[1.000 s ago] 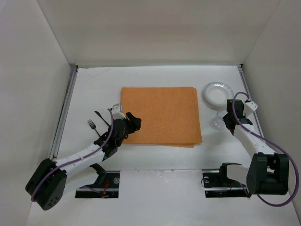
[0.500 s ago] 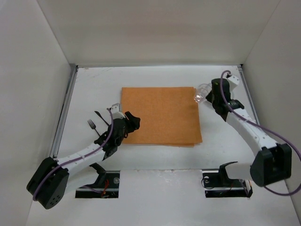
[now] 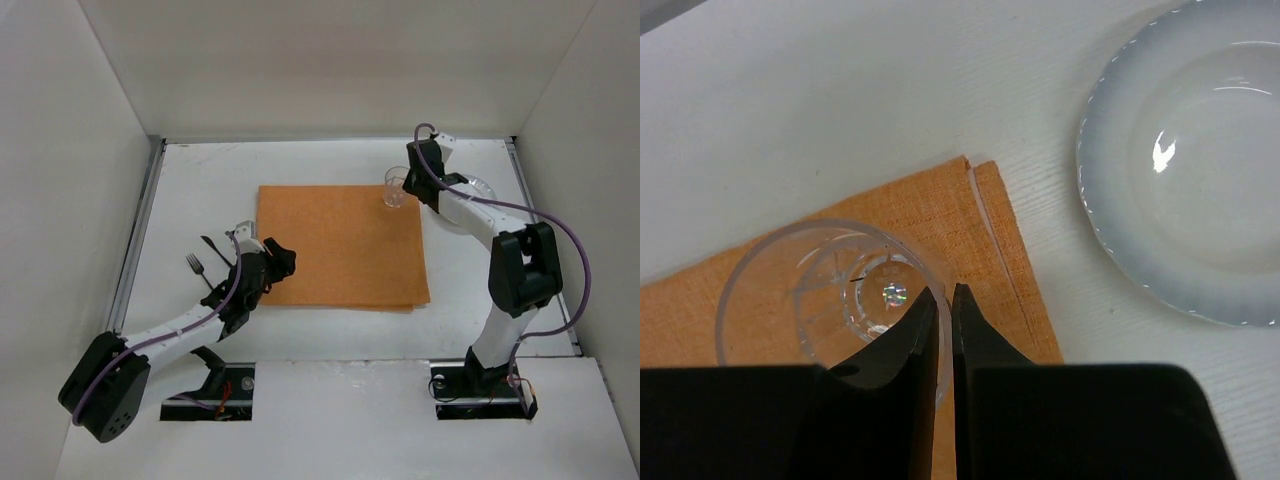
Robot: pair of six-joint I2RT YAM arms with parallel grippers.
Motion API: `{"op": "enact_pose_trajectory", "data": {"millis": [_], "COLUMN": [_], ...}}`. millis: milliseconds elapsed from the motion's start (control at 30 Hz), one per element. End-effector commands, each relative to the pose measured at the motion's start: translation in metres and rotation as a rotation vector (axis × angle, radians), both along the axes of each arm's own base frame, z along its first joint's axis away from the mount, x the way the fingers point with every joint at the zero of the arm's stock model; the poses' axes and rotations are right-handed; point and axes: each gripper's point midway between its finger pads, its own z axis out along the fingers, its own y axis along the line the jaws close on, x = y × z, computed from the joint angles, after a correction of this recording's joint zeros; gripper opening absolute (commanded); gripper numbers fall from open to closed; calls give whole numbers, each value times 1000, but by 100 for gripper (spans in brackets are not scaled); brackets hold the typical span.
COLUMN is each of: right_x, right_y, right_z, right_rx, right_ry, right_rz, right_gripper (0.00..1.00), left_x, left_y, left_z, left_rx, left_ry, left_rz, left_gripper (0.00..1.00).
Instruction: Set the dinner table for one person
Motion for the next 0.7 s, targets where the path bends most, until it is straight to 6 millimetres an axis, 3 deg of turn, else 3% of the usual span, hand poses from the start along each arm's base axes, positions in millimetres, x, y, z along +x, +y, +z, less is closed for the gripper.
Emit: {"op": "enact_pose_trajectory", "data": {"millis": [0, 200, 467, 667], "right_x": [22, 26, 26, 19], "right_y": [6, 14, 15, 13], "right_z": [26, -2, -13, -3], "right_rx": [1, -49, -97, -94], "right_ry": [-90, -29, -9, -25], "right_rz": [8, 37, 37, 48], "right_gripper": [8, 9, 19, 45], "left_x": [6, 7, 8, 8], "left_y": [5, 4, 3, 5], "left_z": [3, 3, -2, 0], "left_rx": [-16, -17, -9, -13], "left_ry": [-35, -33, -19, -26], "left_rz": [31, 30, 27, 32], "left_gripper": [49, 49, 49, 49]}}
